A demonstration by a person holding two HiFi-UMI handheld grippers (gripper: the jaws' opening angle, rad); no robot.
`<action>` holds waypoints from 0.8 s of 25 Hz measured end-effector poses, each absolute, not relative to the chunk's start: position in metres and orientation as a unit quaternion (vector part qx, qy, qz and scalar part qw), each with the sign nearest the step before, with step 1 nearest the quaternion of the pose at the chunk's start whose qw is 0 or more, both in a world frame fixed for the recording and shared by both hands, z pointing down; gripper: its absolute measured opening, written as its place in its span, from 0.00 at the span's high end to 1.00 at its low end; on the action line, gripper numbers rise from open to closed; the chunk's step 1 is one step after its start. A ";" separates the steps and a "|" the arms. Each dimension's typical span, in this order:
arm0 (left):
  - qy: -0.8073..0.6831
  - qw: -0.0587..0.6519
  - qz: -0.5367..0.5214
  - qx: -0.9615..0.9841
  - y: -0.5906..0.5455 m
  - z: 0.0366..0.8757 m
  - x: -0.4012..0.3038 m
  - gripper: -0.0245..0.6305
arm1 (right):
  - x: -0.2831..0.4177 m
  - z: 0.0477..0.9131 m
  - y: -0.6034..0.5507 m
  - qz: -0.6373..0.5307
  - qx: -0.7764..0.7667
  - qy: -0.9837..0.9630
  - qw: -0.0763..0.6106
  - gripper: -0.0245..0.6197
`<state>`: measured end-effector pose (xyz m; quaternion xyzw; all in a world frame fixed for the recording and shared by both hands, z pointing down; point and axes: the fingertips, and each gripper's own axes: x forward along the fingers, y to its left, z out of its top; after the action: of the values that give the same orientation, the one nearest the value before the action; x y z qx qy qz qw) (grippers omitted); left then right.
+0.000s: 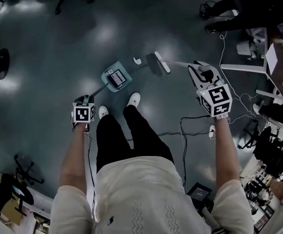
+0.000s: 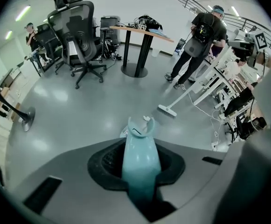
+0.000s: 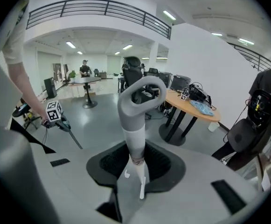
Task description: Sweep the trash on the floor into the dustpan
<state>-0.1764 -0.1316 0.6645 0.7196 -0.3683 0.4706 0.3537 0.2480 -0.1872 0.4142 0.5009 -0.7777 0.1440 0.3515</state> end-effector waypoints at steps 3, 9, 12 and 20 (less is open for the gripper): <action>-0.366 0.347 0.471 0.724 -0.154 0.664 -0.153 0.82 | 0.252 0.449 -0.198 0.147 0.496 -0.775 0.364 0.78; -0.345 0.338 0.479 0.733 -0.184 0.669 -0.131 0.82 | 0.213 0.491 -0.197 0.203 0.486 -0.779 0.341 0.78; -0.336 0.341 0.484 0.733 -0.187 0.676 -0.130 0.82 | 0.182 0.493 -0.192 0.221 0.474 -0.786 0.329 0.78; -0.314 0.340 0.493 0.736 -0.192 0.682 -0.142 0.82 | 0.083 0.480 -0.172 0.248 0.413 -0.819 0.310 0.75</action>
<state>-0.1421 -0.1915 0.6823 0.7364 -0.3144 0.4930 0.3403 0.0829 -0.1717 0.4803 0.4131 -0.8194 0.2482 0.3104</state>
